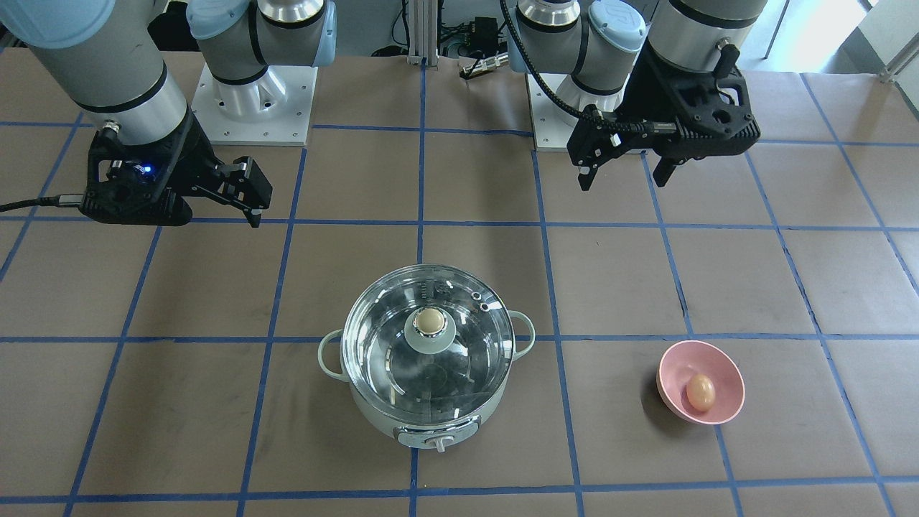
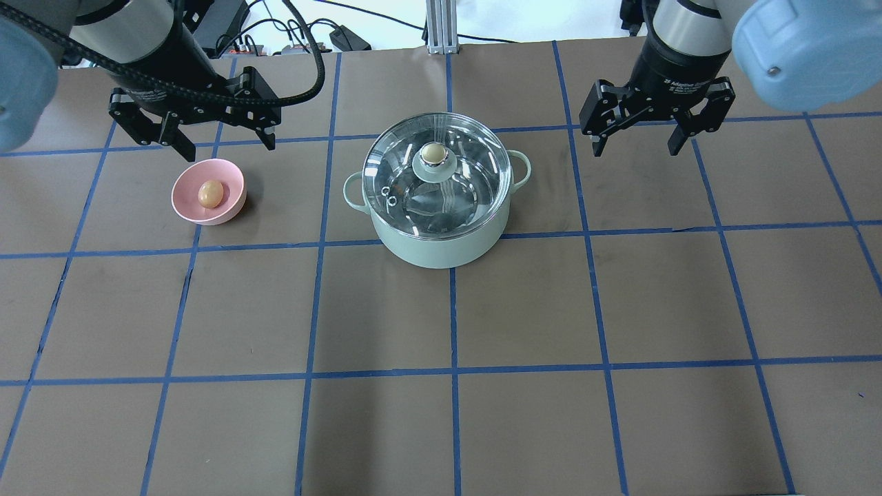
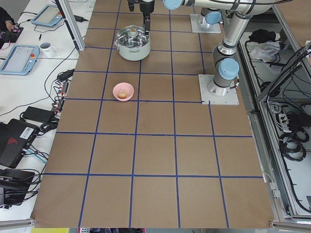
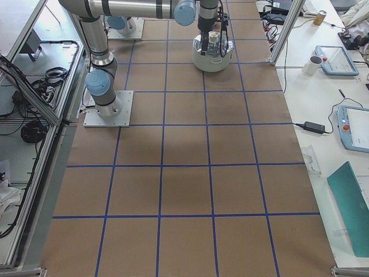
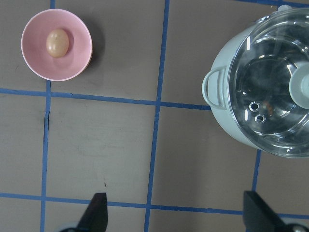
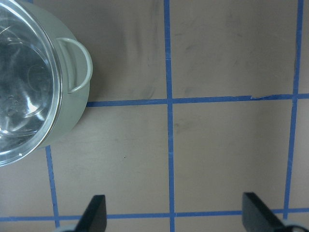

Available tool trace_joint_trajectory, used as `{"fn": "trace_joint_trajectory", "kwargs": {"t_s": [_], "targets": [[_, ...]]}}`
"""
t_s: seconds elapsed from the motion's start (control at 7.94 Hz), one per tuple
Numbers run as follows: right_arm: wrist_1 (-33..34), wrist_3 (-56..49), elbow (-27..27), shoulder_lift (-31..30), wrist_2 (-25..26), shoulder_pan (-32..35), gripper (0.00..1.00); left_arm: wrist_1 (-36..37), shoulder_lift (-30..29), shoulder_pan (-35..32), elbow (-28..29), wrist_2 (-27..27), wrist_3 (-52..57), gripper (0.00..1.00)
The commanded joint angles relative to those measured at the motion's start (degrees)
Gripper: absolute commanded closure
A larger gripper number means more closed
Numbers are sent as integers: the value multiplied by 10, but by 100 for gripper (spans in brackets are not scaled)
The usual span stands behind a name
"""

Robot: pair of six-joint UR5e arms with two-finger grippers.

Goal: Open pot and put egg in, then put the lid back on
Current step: 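Move the right gripper to the lid knob while the left gripper approaches the pink bowl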

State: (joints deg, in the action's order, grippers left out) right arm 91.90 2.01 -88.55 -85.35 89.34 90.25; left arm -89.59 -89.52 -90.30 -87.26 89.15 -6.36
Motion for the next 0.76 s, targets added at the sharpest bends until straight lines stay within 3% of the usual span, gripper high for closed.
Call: {"fn": "trace_joint_trajectory", "kwargs": {"t_s": [0.0,0.38,0.63], "targets": [[47,18,9,24,4,63,0,99,-46,36,-4,1,22,0],[77,89,111,132,10,136,0,120,-155,184,-10,1,90,0],[105,103,117,154,1,161,0,200,-201,195,-20,1,122,0]]}}
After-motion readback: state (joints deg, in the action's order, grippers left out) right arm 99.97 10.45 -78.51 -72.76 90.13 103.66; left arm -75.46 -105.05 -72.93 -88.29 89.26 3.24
